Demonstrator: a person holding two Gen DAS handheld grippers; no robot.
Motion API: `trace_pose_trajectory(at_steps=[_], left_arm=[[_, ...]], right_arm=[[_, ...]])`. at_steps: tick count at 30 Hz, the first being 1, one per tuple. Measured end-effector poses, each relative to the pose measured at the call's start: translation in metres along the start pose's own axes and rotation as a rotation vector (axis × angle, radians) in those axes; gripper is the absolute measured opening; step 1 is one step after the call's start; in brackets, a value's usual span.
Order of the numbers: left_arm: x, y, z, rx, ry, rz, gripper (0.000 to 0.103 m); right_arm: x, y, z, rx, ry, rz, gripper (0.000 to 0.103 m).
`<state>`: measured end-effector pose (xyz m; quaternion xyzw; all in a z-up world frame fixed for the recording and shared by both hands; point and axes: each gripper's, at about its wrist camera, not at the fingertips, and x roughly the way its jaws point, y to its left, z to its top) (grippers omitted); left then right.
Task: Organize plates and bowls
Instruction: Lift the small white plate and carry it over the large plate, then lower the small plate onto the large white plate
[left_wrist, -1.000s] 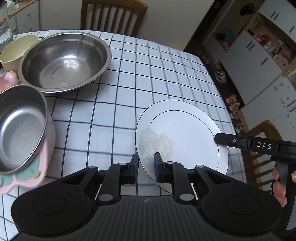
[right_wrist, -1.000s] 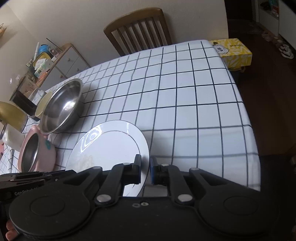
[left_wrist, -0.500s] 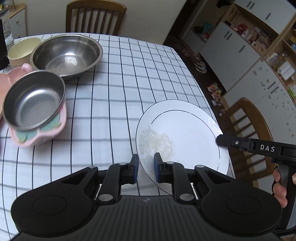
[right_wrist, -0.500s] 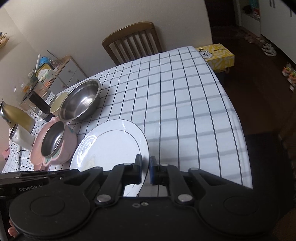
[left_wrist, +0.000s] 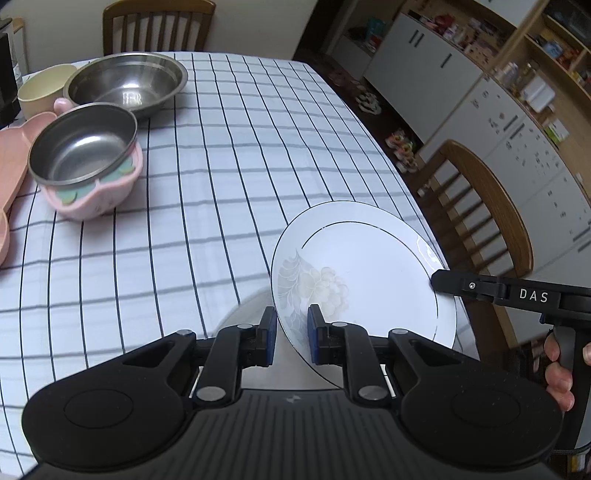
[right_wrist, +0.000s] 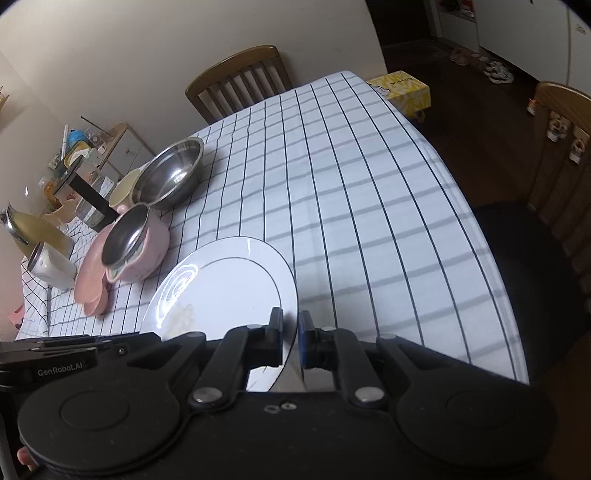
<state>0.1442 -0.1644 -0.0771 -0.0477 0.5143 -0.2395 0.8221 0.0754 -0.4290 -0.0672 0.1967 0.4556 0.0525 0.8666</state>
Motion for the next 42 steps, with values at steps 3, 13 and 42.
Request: trace_pose_trajectory(at_steps=[3,13,42], left_arm=[[-0.004,0.0,-0.015,0.015,0.017,-0.008,0.016],[-0.002,0.008,-0.054,0.048,0.062,-0.014,0.016],[0.03,0.024,-0.062,0.034,0.111,0.028,0.016]], right_arm=[[-0.008,0.002,-0.02,0.019,-0.002,-0.012,0.009],[-0.015,0.007,-0.076,0.061,0.0,-0.048,0.009],[0.012,0.001,-0.107,0.153,0.051,-0.058,0.008]])
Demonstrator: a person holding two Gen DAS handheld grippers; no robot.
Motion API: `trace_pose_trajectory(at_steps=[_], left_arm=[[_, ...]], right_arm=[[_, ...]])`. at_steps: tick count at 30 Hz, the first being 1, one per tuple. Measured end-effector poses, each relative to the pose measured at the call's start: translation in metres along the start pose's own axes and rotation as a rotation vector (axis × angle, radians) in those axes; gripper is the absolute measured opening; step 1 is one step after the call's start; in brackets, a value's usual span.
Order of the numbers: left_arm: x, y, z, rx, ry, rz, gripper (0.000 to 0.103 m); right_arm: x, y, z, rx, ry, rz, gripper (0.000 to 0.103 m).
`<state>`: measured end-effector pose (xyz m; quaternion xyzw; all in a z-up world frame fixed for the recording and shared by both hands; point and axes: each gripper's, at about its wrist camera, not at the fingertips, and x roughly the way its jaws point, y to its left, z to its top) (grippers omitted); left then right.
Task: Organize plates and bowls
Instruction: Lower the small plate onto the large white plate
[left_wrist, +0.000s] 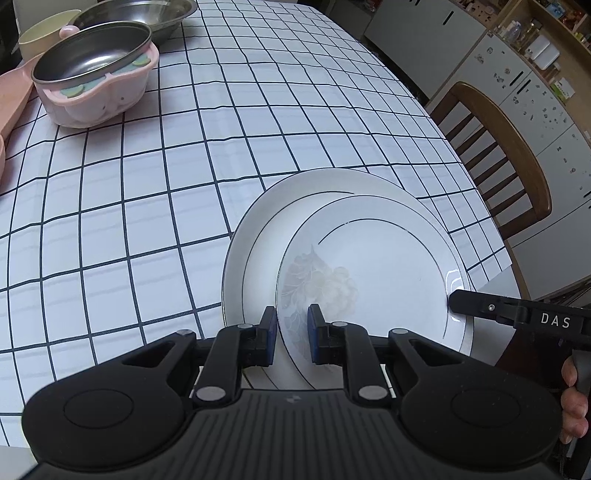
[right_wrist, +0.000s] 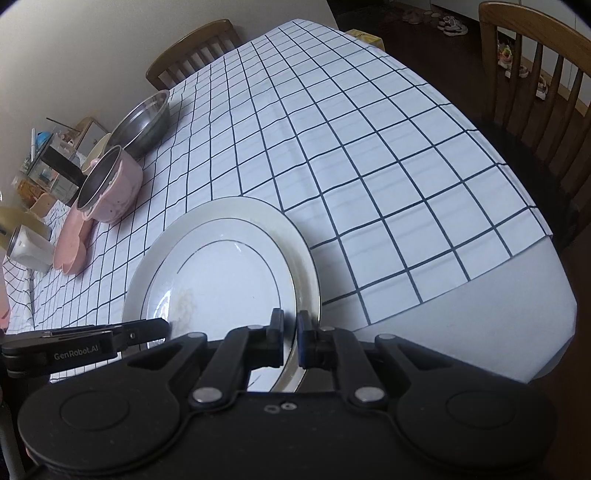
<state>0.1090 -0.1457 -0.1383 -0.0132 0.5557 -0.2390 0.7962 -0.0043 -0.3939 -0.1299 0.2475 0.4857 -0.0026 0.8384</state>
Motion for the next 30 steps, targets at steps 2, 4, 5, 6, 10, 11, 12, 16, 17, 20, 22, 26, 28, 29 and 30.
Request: trace_pose_trajectory(at_steps=[2,4,5,6,10,11,12,16,17,20,22,26,28,29,30], left_arm=[[0.0,0.0,0.0,-0.001,0.001,-0.001,0.016],[0.0,0.0,0.001,0.001,0.001,0.001,0.016],[0.0,0.0,0.001,0.001,0.002,0.001,0.016],[0.0,0.001,0.002,0.0,0.003,0.0,0.016],[-0.001,0.003,0.004,-0.002,0.002,-0.003,0.016],[-0.001,0.004,0.004,-0.003,0.004,-0.005,0.016],[-0.001,0.004,0.004,-0.005,0.005,-0.006,0.016],[-0.003,0.006,0.007,-0.002,0.0,-0.002,0.016],[-0.004,0.007,0.007,-0.001,-0.002,-0.001,0.016],[-0.008,0.01,0.008,0.006,-0.013,0.002,0.016],[-0.011,0.012,0.008,0.007,-0.021,0.004,0.016],[-0.017,0.013,0.009,0.014,-0.034,0.007,0.016],[-0.02,0.014,0.008,0.02,-0.041,0.008,0.016],[-0.021,0.014,0.008,0.023,-0.044,0.009,0.016],[-0.023,0.014,0.007,0.026,-0.048,0.01,0.016]], right_arm=[[0.001,-0.002,0.001,0.014,0.004,0.007,0.008],[0.002,-0.003,0.002,0.018,0.006,0.011,0.007],[0.002,-0.003,0.002,0.021,0.006,0.012,0.007],[0.003,-0.004,0.002,0.027,0.007,0.016,0.007],[0.005,-0.007,0.005,0.053,0.011,0.032,0.007],[0.005,-0.008,0.005,0.057,0.01,0.034,0.007],[0.005,-0.008,0.006,0.062,0.011,0.039,0.007],[0.008,-0.009,0.007,0.062,0.015,0.045,0.007],[0.008,-0.008,0.007,0.058,0.014,0.044,0.007],[0.011,-0.006,0.008,0.047,0.017,0.042,0.007],[0.013,-0.003,0.008,0.035,0.019,0.036,0.007],[0.018,0.003,0.008,0.011,0.019,0.02,0.008],[0.02,0.006,0.008,0.001,0.018,0.012,0.008],[0.02,0.007,0.008,-0.002,0.018,0.007,0.009],[0.021,0.009,0.008,-0.007,0.019,0.0,0.008]])
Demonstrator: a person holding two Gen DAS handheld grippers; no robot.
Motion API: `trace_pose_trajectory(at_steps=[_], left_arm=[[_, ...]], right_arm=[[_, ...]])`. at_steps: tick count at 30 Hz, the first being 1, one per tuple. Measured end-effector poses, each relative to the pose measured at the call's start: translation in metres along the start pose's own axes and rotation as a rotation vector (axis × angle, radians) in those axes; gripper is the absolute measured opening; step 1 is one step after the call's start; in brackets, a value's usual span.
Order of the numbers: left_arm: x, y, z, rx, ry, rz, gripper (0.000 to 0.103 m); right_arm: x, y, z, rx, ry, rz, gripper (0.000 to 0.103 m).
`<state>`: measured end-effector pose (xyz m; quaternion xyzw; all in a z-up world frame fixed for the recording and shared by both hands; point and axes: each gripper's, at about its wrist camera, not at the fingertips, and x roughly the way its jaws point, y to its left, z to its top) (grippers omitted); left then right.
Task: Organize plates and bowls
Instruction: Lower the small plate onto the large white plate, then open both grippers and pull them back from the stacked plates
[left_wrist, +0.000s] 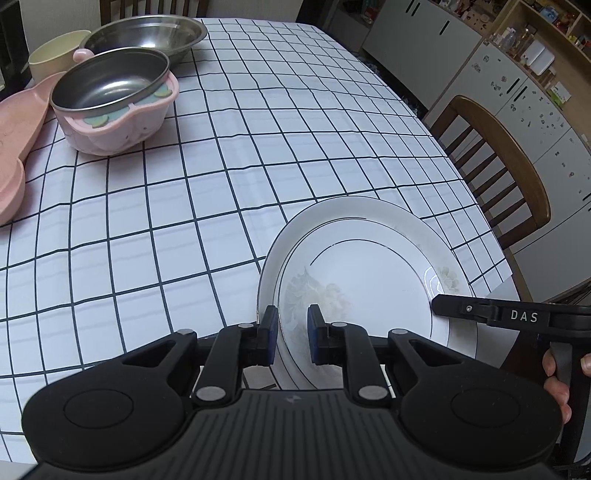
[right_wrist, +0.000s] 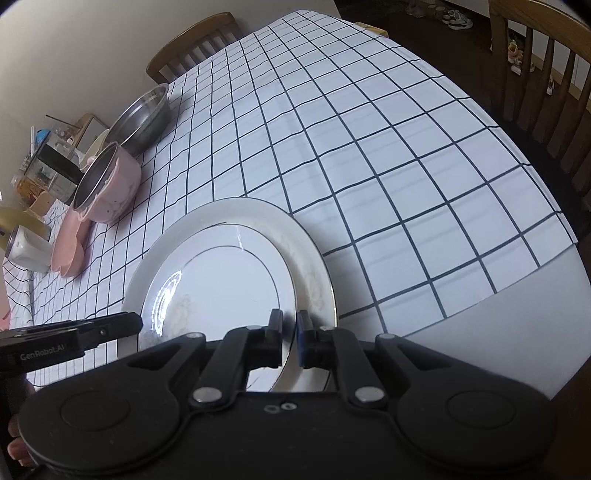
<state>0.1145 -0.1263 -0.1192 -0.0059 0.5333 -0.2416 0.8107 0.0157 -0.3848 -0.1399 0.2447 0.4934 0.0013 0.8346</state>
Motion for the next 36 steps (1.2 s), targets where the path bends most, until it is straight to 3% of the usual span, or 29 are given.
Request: trace_pose_trajectory(at_steps=[14,21,24,28,32,36], left_arm=[[-0.038,0.0,0.0,0.059,-0.082,0.017,0.016],[-0.065,-0.001,0.0,0.092,-0.154,0.019,0.018],[-0.076,0.001,0.0,0.097,-0.184,0.016,0.022],[-0.092,0.002,0.001,0.101,-0.232,0.029,0.033],[-0.109,0.005,0.001,0.091,-0.29,0.031,0.06],[-0.123,0.012,0.002,0.074,-0.33,0.039,0.067]], right_arm=[[-0.033,0.038,-0.004,-0.131,-0.069,-0.056,0.034],[-0.06,0.073,-0.005,-0.211,-0.139,-0.043,0.038],[-0.069,0.088,-0.007,-0.237,-0.166,-0.031,0.048],[-0.079,0.107,-0.007,-0.272,-0.192,-0.011,0.057],[-0.087,0.125,-0.005,-0.305,-0.216,0.005,0.07],[-0.094,0.146,-0.003,-0.352,-0.246,0.019,0.082]])
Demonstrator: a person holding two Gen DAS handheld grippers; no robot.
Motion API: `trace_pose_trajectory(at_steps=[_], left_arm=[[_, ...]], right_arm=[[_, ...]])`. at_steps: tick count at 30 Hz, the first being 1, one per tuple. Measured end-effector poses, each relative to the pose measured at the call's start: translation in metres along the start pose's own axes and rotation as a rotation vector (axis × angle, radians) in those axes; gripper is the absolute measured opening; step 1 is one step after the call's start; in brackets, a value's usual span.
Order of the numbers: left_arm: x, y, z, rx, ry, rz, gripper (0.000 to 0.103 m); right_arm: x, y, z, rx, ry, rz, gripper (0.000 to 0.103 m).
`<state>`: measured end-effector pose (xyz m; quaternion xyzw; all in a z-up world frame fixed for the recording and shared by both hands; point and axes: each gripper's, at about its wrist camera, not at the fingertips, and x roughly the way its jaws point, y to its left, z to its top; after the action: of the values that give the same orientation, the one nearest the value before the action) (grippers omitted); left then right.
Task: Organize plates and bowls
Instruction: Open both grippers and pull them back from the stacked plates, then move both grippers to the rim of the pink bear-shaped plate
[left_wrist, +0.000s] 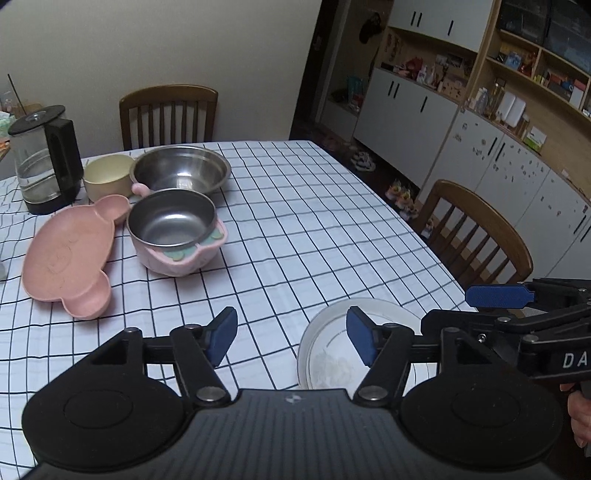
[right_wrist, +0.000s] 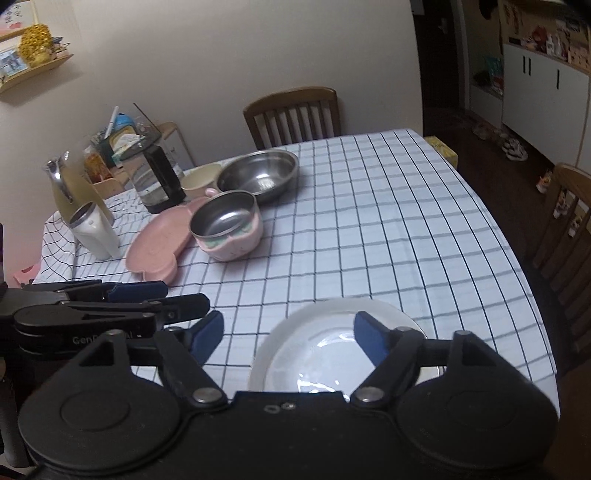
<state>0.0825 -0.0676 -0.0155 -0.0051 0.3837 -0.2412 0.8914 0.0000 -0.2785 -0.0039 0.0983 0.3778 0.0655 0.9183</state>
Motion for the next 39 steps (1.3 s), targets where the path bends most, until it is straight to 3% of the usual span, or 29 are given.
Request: trace_pose_trajectory(at_steps=[5,7,13,20,24,31,39], left_arm=[[-0.012,0.012,0.004,-0.02,-0.05,0.029,0.077],[-0.017,0.015,0.005,-0.017,-0.071,0.043,0.077],[-0.024,0.038,0.014,-0.062,-0.116,0.102,0.084],[-0.021,0.081,0.023,-0.149,-0.133,0.234,0.085],[-0.014,0.11,0.031,-0.207,-0.119,0.359,0.085],[0.005,0.174,0.045,-0.272,-0.108,0.488,0.085],[0.046,0.232,0.057,-0.276,-0.035,0.562,0.085]], right_arm=[[-0.001,0.021,0.013,-0.052,-0.037,0.007,0.1],[-0.002,0.026,0.016,-0.065,-0.057,0.004,0.102],[0.004,0.044,0.03,-0.096,-0.094,0.002,0.103],[0.035,0.068,0.059,-0.164,-0.08,0.036,0.103],[0.061,0.083,0.081,-0.208,-0.057,0.056,0.103],[0.116,0.107,0.1,-0.194,0.029,0.125,0.102],[0.175,0.152,0.091,-0.284,0.151,0.185,0.094]])
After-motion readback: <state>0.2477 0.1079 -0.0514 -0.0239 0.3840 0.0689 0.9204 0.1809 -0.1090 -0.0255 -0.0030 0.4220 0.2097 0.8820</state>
